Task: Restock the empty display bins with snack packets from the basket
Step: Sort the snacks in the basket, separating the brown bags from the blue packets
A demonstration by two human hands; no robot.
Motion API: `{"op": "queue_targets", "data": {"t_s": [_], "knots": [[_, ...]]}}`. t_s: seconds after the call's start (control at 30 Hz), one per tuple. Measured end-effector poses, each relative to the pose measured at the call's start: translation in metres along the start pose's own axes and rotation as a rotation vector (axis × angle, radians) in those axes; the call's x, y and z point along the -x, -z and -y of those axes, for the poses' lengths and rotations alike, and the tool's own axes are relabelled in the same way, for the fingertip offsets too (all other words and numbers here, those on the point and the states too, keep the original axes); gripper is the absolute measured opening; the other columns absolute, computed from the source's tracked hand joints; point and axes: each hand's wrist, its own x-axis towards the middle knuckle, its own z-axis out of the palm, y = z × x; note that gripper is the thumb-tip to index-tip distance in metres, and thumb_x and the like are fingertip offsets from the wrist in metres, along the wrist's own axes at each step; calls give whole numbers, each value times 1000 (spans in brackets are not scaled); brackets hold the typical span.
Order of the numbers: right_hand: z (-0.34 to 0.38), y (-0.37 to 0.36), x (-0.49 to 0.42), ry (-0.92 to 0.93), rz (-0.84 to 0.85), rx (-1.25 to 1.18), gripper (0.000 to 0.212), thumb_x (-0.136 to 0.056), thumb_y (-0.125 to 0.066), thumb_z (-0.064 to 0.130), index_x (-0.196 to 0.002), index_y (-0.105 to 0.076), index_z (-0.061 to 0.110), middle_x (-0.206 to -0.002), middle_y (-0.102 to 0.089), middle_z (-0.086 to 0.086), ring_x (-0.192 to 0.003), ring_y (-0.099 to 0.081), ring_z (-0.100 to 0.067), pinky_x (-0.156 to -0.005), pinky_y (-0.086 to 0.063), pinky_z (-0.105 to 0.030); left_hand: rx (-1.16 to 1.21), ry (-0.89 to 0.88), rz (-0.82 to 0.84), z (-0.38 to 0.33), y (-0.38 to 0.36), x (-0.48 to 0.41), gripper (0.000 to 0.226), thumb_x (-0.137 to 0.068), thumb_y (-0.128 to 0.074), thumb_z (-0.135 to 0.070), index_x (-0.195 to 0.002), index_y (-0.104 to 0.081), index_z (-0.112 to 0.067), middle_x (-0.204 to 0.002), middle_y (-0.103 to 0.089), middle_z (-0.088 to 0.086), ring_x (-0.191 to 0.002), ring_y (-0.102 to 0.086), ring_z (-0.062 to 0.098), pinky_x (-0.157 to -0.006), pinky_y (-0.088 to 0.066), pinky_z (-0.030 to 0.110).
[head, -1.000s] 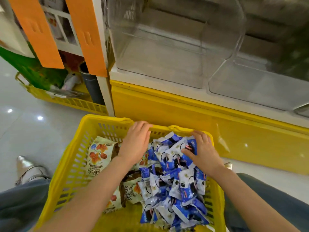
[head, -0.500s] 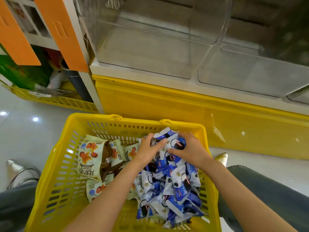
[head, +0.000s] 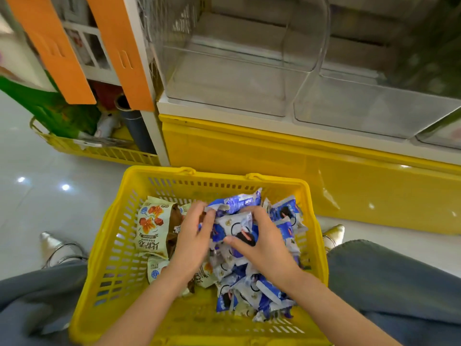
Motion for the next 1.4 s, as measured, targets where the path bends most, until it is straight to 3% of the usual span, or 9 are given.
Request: {"op": "queue_targets", "data": {"t_s": [0.27, 0.43, 0.53, 0.67, 0.8, 0.93, 1.17, 1.3, 1.4], "knots": [[-34, -60, 40, -95, 420, 134, 18, -92, -58, 20, -110, -52, 18, -105, -55, 5, -84, -49, 3, -74, -38, -4, -327, 136, 297, 82, 25, 65, 25, -98, -44, -20, -77, -37, -32, -77, -43, -9, -72, -43, 5, -66, -35, 15], [-33, -61, 36, -84, 525, 341, 18, -95, -48, 11, -108, -59, 14, -114, -61, -4, -99, -59, -18, -89, -48, -31, -534, 170, 527, 94, 24, 63, 20, -99, -41, -25, -80, -40, -31, -86, -46, -8, -82, -44, 11, -71, -34, 20], [-24, -43, 29, 18, 373, 319, 22, -96, -48, 24, -118, -53, 25, -106, -63, 10, -89, -60, -4, -79, -51, -20, -674, 185, 555, 93, 28, 55, 18, -98, -42, -23, -115, -48, -21, -115, -50, -2, -102, -50, 15, -82, -40, 25], [-26, -2, -13, 28, -21, 294, 29, -95, -51, 28, -123, -51, 22, -115, -56, 9, -95, -50, 4, -80, -39, -2, -567, 58, 254, 72, 23, 16, 23, -97, -44, -22, -120, -44, -25, -119, -49, -6, -96, -52, 8, -81, -45, 22], [-52, 17, -62, -222, 46, 432, 59, -93, -50, 43, -138, -33, 10, -138, -39, -6, -125, -41, -19, -101, -35, -26, -437, 118, 291, 64, -6, -45, 34, -98, -44, -27, -131, -42, -20, -136, -45, 0, -118, -50, 15, -97, -39, 30], [-66, 5, -86, -338, 80, 441, 82, -80, -56, 63, -136, -33, 10, -133, -41, -8, -124, -42, -24, -99, -39, -35, -450, 241, 414, 79, -41, -88, 45, -99, -41, -29, -141, -33, -13, -145, -39, 9, -131, -39, 22, -105, -32, 33], [-76, -12, -99, -358, 15, 490, 66, -84, -58, 53, -129, -38, 8, -126, -44, -9, -120, -42, -28, -96, -38, -35, -624, 243, 601, 106, -51, -114, 42, -97, -45, -32, -133, -43, -11, -132, -48, 12, -119, -47, 26, -96, -38, 35], [-77, -6, -96, -332, 153, 462, 69, -83, -61, 44, -138, -34, 12, -136, -41, -7, -128, -30, -30, -102, -32, -38, -446, 222, 538, 111, -46, -108, 14, -94, -52, -28, -86, -43, -22, -79, -48, -2, -76, -46, 15, -57, -32, 26], [-81, 8, -90, -256, 216, 494, 65, -83, -62, 45, -137, -40, 17, -134, -41, -5, -127, -31, -27, -102, -31, -35, -289, 190, 468, 103, -36, -102, 23, -93, -55, -22, -75, -40, -20, -73, -47, 0, -67, -43, 14, -58, -34, 26]]}}
